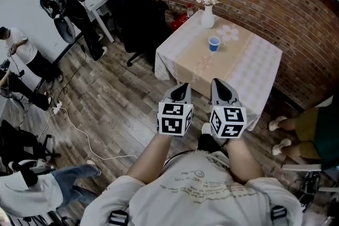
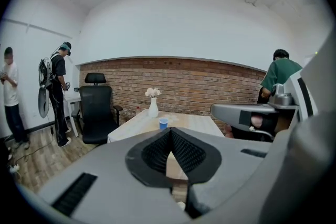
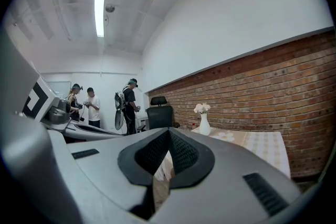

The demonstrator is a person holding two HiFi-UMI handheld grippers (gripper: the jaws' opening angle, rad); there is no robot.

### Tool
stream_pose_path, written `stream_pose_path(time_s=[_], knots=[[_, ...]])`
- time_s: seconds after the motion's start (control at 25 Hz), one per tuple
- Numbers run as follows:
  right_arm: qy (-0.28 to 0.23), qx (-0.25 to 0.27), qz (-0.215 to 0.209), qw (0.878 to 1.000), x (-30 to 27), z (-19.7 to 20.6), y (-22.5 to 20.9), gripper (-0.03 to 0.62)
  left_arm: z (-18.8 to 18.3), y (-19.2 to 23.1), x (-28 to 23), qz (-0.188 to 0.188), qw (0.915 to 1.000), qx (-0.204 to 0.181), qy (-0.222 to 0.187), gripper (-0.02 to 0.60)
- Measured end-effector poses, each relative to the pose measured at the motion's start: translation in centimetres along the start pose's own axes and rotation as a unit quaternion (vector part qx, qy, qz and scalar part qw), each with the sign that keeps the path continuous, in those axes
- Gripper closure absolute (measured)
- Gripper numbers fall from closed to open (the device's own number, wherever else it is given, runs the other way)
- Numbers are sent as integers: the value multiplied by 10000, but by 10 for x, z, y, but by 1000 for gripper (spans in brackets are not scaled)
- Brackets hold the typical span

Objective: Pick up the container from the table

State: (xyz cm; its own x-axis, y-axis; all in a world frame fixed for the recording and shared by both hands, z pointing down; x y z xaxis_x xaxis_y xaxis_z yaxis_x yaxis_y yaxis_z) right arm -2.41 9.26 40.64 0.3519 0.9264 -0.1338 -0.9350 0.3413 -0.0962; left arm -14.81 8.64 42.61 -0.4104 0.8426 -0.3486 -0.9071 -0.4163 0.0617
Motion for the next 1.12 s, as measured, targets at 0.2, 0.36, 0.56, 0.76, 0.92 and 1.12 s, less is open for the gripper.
stream_pose_path(time_s=[0.2,0.36,0.56,0.76,0.92,1.12], knots=[[109,-59,-3,9999,-32,8,-30,602,-5,0,-44,29,10000,-14,83,580],[173,-107,-14,9998,-60,5,-53,602,-14,2,-78,47,9999,-11,165,580],[272,-129,-66,9995,-96,-3,-80,602,-32,8,-119,33,9997,18,236,580],[374,-176,-139,9990,-130,-11,-109,602,-52,10,-160,-20,9995,47,302,578],[464,-201,-238,9984,-159,-14,-136,602,-64,11,-195,-107,9993,67,356,578],[579,-196,-371,9974,-190,-17,-164,602,-79,13,-234,-223,9989,118,387,578]])
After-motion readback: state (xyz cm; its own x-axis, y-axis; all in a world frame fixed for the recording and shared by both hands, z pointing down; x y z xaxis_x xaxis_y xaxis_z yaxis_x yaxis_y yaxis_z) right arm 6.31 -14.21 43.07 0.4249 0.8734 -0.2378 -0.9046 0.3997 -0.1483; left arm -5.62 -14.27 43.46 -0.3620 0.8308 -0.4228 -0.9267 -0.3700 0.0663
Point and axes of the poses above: the fingertips, and each gripper's own axes: x backward along the fingers, y to its left, z out of its underside, the point moved 4 cm from there along x, backward along the fingers, and after that the axes turned 3 degrees about -z, right-handed, at the moved point
